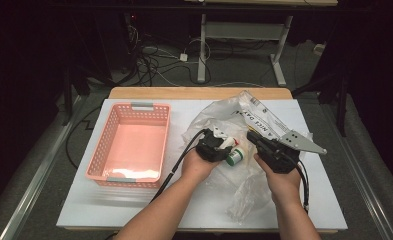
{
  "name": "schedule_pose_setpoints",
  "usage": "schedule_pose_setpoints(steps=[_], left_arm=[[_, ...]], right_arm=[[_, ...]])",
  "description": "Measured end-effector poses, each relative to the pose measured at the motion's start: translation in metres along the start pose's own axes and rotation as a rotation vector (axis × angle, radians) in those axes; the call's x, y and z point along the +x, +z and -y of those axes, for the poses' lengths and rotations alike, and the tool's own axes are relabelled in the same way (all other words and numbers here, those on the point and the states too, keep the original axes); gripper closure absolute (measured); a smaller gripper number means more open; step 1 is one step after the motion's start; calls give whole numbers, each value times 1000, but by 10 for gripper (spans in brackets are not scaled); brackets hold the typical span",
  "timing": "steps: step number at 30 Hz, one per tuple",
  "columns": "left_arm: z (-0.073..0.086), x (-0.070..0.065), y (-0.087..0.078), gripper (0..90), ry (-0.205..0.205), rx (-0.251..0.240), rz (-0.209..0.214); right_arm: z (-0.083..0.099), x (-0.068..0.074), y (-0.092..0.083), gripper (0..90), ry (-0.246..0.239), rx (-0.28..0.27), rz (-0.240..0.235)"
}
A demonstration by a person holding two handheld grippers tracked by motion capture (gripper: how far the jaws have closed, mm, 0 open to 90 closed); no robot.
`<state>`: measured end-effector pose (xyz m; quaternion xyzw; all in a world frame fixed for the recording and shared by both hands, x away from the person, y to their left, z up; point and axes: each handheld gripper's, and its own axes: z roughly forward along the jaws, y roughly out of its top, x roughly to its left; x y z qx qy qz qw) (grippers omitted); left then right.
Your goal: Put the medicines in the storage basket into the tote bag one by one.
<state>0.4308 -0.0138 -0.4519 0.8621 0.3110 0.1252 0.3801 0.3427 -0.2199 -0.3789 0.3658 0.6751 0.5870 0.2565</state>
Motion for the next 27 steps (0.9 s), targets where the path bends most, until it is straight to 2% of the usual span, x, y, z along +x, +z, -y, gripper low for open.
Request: schedule_pose_setpoints(steps=[1, 5, 7, 8, 10, 11, 13, 16, 22, 27], left_arm=[[1, -5, 1, 579, -81, -4, 6], [1, -5, 2, 577, -71, -6, 23], [1, -6, 1, 522, -78, -27, 51], [0, -8, -2, 488, -53, -38, 22], [-1, -11, -5, 410, -30, -53, 25], [-1, -13, -7, 408, -22, -56, 22], [-1, -14, -11, 363, -15, -54, 28], [3, -18, -20, 355, 1, -67, 54], [24, -29, -53, 355, 24, -98, 95], [55, -40, -89, 354, 41, -126, 106]], right_arm=[[0, 0, 0, 900, -1, 1, 0], [1, 0, 1, 900, 3, 2, 4], [1, -2, 1, 900, 0, 6, 3], [2, -2, 1, 900, 4, 8, 6], [3, -3, 2, 900, 5, 12, 6], [3, -3, 2, 900, 8, 13, 8], [4, -3, 3, 900, 5, 17, 7], [3, -3, 2, 900, 2, 15, 9], [4, -7, 1, 900, 6, 13, 19], [3, -8, -1, 900, 9, 11, 31]])
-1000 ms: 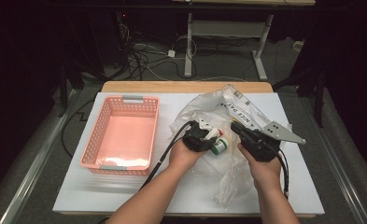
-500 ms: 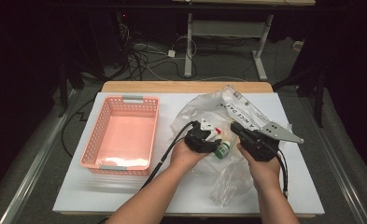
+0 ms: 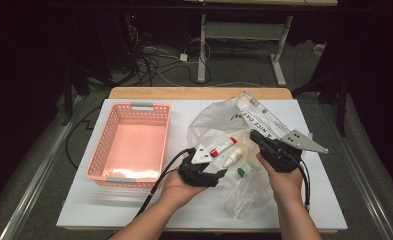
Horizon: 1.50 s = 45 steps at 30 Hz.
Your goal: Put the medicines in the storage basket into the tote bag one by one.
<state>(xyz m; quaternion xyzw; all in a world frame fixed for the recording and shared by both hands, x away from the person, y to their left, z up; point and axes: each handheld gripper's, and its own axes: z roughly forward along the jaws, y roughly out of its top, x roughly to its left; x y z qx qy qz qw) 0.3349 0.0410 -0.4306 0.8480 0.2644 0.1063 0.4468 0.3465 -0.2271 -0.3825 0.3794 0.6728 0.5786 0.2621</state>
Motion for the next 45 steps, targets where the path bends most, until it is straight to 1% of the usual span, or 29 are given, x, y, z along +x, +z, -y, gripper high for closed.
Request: schedule_pose_setpoints(steps=[1, 3, 6, 8, 9, 11, 12, 13, 15, 16, 18, 21, 22, 23, 24, 25, 26, 27, 29, 31, 34, 37, 38, 39, 40, 41, 42, 43, 45], left_arm=[[4, -2, -5, 342, -1, -9, -1], [14, -5, -20, 330, 7, -16, -21], [26, -7, -35, 281, -5, -24, -36], [31, -8, -44, 271, -13, -33, -41], [34, -8, -46, 271, -15, -38, -54], [38, -6, -46, 271, -29, -28, -51], [40, -5, -43, 274, -33, -19, -40], [42, -5, -40, 272, -33, -4, -41], [46, -8, -30, 274, -33, 31, -24], [47, -9, -26, 277, -26, 38, -31], [49, -12, -13, 278, 8, 77, -49], [47, -10, 9, 280, 61, 134, -93], [45, -8, 17, 276, 68, 163, -103], [43, -7, 23, 269, 61, 183, -92], [43, -4, 28, 253, 35, 201, -57], [41, 2, 31, 254, -10, 201, -27], [40, 4, 32, 264, -27, 199, -30], [40, 2, 33, 299, -18, 200, -37], [40, 2, 33, 330, -26, 202, -40], [41, 0, 33, 372, -21, 198, -44], [41, -1, 32, 461, -25, 189, -48], [41, 1, 32, 576, -43, 181, -53], [41, 2, 32, 634, -49, 176, -60], [41, 1, 32, 674, -43, 176, -63], [41, 0, 32, 716, -23, 170, -42], [41, -2, 33, 814, 8, 175, -39], [40, -5, 34, 884, 31, 178, -46], [40, -5, 34, 887, 34, 180, -47], [41, -1, 33, 888, 4, 174, -18]], right_arm=[[0, -1, 0, 900, -3, 0, 3], [0, -2, -1, 900, 0, 2, 6], [1, -4, -1, 900, 1, 1, 17], [1, -6, -1, 900, 4, 5, 21], [1, -8, -2, 900, 4, 4, 26], [1, -10, -3, 900, 11, 6, 34], [2, -12, -4, 900, 8, 3, 35], [2, -13, -4, 900, 19, 1, 39], [2, -16, -7, 900, 27, -1, 48], [2, -18, -8, 900, 22, -4, 50], [1, -20, -9, 900, 30, -8, 53], [2, -21, -9, 900, 33, -8, 51], [2, -20, -9, 900, 29, -6, 49], [2, -20, -8, 900, 34, -4, 48], [2, -19, -8, 900, 34, -5, 48], [2, -19, -8, 900, 29, -4, 45], [2, -18, -8, 900, 26, -6, 45], [2, -18, -8, 900, 26, -6, 43], [2, -16, -7, 900, 30, -4, 42], [3, -15, -4, 900, 20, 2, 37], [3, -13, -4, 900, 21, 5, 35], [3, -12, -4, 900, 19, 5, 36], [3, -12, -4, 900, 19, 6, 38], [3, -12, -4, 900, 20, 6, 38], [3, -11, -3, 900, 23, 6, 38], [3, -11, -3, 900, 18, 8, 36], [4, -11, -2, 900, 19, 11, 36], [4, -11, -2, 900, 15, 12, 35], [5, -12, -1, 900, 12, 15, 36]])
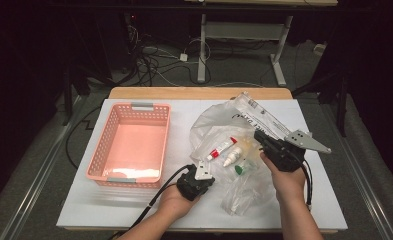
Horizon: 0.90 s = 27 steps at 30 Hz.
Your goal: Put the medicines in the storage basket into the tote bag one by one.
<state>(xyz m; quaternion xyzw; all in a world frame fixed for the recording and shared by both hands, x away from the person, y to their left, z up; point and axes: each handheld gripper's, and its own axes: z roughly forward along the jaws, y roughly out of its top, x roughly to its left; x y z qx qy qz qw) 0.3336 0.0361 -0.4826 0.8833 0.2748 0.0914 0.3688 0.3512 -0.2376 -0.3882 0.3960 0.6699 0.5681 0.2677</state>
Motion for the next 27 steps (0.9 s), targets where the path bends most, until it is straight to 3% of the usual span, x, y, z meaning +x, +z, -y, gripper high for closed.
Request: schedule_pose_setpoints(steps=[4, 6, 8, 10, 17, 27], left_arm=[[1, 1, -2, 889, -1, -20, 23], [5, 0, -7, 889, 7, -74, 14], [8, 3, -13, 889, -30, -136, 19], [10, 5, -16, 889, -67, -167, 36], [7, -2, -24, 889, -19, -249, 9], [3, -5, -35, 889, -8, -333, -6]], right_arm=[[1, -1, 0, 900, 6, 2, 3], [1, -2, -1, 900, 6, 0, 5], [1, -3, -1, 900, 9, -1, 7], [2, -4, -1, 900, 15, 0, 8], [2, 0, 1, 900, -5, -2, -8], [1, 0, 0, 900, 2, -11, -2]])
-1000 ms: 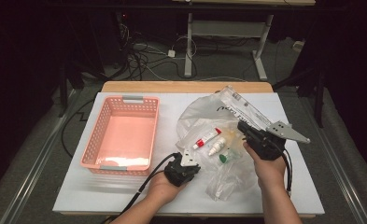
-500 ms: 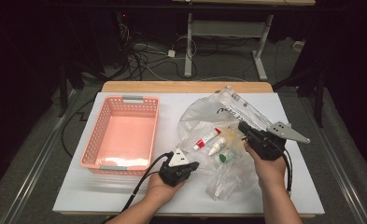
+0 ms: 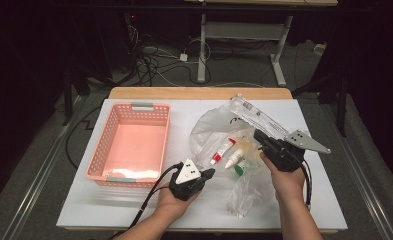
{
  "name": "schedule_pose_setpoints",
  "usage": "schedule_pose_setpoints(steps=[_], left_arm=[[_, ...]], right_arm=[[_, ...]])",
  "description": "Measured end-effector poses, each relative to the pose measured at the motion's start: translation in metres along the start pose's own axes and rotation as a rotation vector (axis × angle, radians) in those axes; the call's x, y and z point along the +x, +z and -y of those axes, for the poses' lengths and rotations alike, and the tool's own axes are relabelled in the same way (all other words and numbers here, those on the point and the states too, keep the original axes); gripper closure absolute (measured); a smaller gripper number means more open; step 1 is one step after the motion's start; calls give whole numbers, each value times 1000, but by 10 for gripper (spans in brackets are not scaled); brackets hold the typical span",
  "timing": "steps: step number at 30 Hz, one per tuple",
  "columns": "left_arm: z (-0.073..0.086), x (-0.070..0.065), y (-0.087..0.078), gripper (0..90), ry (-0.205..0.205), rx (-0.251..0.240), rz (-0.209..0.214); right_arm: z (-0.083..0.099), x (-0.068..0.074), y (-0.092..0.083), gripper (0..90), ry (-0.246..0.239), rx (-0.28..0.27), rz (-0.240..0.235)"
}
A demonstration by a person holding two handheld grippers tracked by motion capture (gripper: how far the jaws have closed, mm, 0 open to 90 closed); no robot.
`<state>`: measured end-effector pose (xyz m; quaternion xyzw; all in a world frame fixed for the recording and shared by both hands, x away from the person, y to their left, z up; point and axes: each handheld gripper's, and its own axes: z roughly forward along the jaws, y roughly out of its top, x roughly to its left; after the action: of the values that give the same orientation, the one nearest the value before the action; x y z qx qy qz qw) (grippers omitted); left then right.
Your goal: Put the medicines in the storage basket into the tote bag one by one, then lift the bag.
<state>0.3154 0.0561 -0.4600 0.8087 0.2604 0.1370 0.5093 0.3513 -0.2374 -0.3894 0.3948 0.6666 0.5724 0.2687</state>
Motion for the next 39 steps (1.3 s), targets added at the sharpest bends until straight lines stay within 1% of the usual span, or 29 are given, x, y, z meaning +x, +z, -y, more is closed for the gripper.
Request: schedule_pose_setpoints(steps=[5, 6, 7, 10, 14, 15, 17, 18, 19, 20, 21, 23, 24, 27, 32, 36, 39], left_arm=[[-5, -1, -2, 889, -2, -26, -9], [-6, -1, -3, 889, -1, -32, -10], [-7, -2, -3, 889, -3, -40, -9], [-8, -1, -5, 889, -5, -67, -13], [-11, 2, -8, 889, -7, -95, -24], [-13, 2, -9, 889, -2, -103, -28], [-20, 1, -10, 889, 10, -124, -40], [-24, 0, -10, 889, 14, -144, -44], [-28, -2, -10, 889, 24, -164, -53], [-32, -4, -10, 889, 51, -181, -65], [-36, -6, -10, 889, 61, -202, -75], [-43, -6, -9, 889, 15, -263, -62], [-46, -7, -9, 889, 15, -281, -65], [-53, -10, -7, 889, 21, -316, -67], [-68, -9, -15, 889, 50, -366, -90], [-81, -2, -24, 889, 71, -401, -119], [-93, 4, -31, 889, 70, -435, -140]], right_arm=[[-1, -1, -5, 900, -6, -14, 6], [-2, -1, -5, 900, 3, -16, 10], [-2, -1, -6, 900, -5, -18, 10], [-5, -1, -7, 900, 7, -29, 9], [-12, 3, -11, 900, -3, -58, 3], [-16, 4, -12, 900, -9, -72, 4], [-23, 7, -15, 900, -20, -98, 1], [-26, 8, -15, 900, -28, -109, 1], [-29, 10, -16, 900, -28, -119, 6], [-31, 11, -16, 900, -35, -128, 4], [-33, 12, -15, 900, -32, -138, 7], [-35, 13, -15, 900, -37, -146, 5], [-37, 13, -15, 900, -35, -150, 8], [-40, 15, -17, 900, -40, -167, 9], [-53, 13, -23, 900, -58, -213, 31], [-72, 9, -28, 900, -77, -257, 58], [-89, 8, -29, 900, -91, -288, 79]])
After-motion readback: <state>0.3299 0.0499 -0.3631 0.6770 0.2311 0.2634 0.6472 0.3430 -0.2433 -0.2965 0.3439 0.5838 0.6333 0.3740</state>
